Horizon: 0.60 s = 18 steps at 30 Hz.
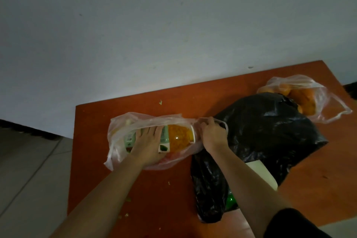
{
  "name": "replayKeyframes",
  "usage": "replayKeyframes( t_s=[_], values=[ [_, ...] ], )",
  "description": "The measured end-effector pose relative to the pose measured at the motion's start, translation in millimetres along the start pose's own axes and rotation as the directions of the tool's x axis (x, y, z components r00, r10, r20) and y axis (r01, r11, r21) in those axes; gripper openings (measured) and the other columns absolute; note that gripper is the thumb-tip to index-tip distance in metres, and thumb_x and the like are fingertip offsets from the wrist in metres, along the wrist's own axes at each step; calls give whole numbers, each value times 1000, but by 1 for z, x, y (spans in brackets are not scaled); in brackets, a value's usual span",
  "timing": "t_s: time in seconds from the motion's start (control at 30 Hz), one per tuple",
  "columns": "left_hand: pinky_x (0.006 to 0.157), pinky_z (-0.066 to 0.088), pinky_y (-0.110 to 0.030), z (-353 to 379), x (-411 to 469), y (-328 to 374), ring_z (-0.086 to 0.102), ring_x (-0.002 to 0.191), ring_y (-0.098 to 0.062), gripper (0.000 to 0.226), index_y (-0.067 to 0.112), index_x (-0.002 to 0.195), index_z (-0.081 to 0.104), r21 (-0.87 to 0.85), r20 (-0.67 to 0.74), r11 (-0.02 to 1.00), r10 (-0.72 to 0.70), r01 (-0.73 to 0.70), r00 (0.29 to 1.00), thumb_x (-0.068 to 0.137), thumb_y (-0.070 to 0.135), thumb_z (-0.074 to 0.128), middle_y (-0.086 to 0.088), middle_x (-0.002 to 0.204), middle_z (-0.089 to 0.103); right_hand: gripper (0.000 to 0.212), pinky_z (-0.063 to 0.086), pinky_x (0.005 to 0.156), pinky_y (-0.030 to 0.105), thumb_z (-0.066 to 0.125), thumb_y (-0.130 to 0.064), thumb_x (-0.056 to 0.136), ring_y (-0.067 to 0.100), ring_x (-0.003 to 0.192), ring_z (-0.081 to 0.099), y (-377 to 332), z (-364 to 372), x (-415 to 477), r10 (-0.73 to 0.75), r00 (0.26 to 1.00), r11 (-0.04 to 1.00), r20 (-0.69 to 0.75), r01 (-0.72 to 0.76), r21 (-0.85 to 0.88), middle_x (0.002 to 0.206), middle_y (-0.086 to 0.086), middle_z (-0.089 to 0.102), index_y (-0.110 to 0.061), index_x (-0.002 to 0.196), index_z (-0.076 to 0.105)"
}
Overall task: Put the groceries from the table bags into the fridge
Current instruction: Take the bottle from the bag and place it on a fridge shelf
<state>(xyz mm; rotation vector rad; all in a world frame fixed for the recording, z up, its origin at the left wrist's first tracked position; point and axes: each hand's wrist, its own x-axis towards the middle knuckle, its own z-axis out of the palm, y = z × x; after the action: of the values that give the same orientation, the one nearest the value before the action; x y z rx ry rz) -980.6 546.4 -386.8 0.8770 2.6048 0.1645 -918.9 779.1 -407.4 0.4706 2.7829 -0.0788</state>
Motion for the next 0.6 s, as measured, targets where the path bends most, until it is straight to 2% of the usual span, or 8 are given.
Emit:
replayKeyframes(
  t_s=[0.13, 0.23, 0.3, 0.37, 0.4, 0.47, 0.53, 0.6],
  values=[
    [121, 16, -54, 8, 0, 2, 21, 149, -29, 110, 20, 157, 13, 107, -13, 994, -22, 23, 1000, 74, 55, 76, -7, 162, 23, 37, 53, 76, 39, 56, -16, 95, 31, 118, 54, -12, 12, 0, -54, 997, 992, 58, 61, -114, 131, 12, 54, -16, 132, 50],
    [120, 15, -60, 9, 4, 6, 20, 149, -34, 115, 19, 158, 10, 197, -14, 980, -17, 19, 1000, 72, 53, 78, -10, 162, 22, 31, 53, 84, 39, 52, -16, 97, 28, 117, 57, -11, 14, 4, -85, 994, 995, 66, 88, -48, 128, 8, 61, -17, 128, 52],
    [119, 18, -62, 7, 9, 9, 22, 147, -35, 116, 18, 157, 7, 232, -12, 972, -33, 35, 999, 73, 53, 78, -11, 161, 22, 29, 55, 86, 39, 48, -19, 101, 27, 114, 60, -4, 11, 0, -49, 998, 988, 41, 43, 146, 127, 9, 63, -17, 130, 53],
    [118, 19, -62, 6, 13, 9, 25, 146, -33, 117, 18, 156, 7, 197, -27, 978, -58, 62, 998, 71, 54, 79, -9, 160, 23, 35, 51, 92, 39, 45, -25, 104, 29, 118, 58, 4, 1, -13, 17, 999, 888, -28, -3, 460, 133, 10, 57, -18, 138, 52],
    [118, 20, -62, 4, 14, 8, 26, 146, -32, 117, 19, 156, 9, 174, -31, 982, -65, 70, 997, 69, 56, 79, -8, 159, 24, 34, 48, 94, 39, 46, -23, 104, 30, 118, 57, 7, -5, -21, 42, 991, 813, -125, 39, 581, 134, 11, 56, -17, 137, 55],
    [118, 19, -62, 1, 13, 7, 28, 145, -30, 117, 19, 155, 16, 144, -30, 987, -66, 70, 997, 66, 58, 80, -6, 158, 28, 29, 49, 93, 40, 49, -19, 103, 30, 113, 58, 7, -10, -32, 61, 951, 735, -304, 163, 658, 126, 11, 60, -12, 127, 64],
    [119, 17, -60, -3, 11, 8, 29, 145, -29, 115, 20, 154, 21, 132, -35, 989, -61, 65, 998, 64, 57, 82, -5, 157, 31, 40, 51, 92, 39, 39, -41, 105, 21, 109, 61, 2, -18, -38, 44, 982, 640, -185, 114, 759, 117, 4, 68, -17, 120, 67],
    [120, 16, -59, -6, 8, 8, 30, 145, -28, 116, 20, 155, 22, 120, -47, 991, -53, 58, 998, 63, 58, 83, -4, 157, 32, 61, 53, 81, 36, 25, -63, 100, 14, 94, 67, -2, -24, -40, 10, 999, 566, -32, 21, 824, 103, -1, 72, -24, 120, 67]
  ],
)
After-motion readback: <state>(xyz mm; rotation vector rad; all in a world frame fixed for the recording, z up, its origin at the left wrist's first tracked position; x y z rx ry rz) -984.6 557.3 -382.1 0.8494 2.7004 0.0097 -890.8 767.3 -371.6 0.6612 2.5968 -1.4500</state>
